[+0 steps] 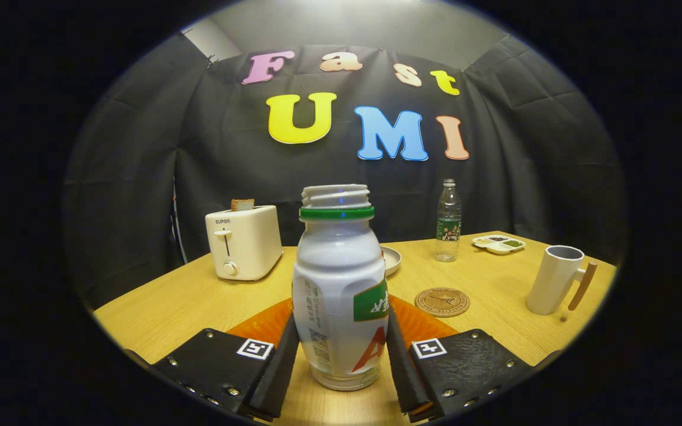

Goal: Take the bottle from table, then pour the juice into the cup, finally place the bottle on the coaster

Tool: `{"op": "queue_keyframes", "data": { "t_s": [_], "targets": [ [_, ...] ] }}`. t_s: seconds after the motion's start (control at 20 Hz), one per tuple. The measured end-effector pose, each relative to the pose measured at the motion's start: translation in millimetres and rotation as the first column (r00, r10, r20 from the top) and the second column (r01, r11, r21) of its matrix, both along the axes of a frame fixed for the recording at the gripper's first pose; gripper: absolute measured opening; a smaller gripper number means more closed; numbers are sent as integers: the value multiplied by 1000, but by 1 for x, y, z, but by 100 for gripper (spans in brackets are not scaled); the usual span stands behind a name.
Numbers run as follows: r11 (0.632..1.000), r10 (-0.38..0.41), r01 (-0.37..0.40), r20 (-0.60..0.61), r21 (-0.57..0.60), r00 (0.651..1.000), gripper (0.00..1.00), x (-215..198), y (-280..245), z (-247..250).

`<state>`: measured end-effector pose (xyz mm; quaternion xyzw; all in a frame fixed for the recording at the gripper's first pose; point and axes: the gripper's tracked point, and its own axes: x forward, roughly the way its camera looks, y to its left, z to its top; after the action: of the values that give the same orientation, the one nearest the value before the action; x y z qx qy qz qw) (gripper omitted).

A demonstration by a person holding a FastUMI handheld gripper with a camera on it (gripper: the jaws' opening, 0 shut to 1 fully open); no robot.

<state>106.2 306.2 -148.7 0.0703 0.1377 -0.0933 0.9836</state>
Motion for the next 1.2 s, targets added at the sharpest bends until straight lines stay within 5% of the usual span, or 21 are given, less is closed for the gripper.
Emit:
{"op": "queue_keyframes", "data": {
  "t_s": [0.7,1.2],
  "targets": [
    [976,-71,58,53,210,996,62,5,-22,29],
    [865,-149,64,134,498,980,62,12,-55,60]
  ]
}}
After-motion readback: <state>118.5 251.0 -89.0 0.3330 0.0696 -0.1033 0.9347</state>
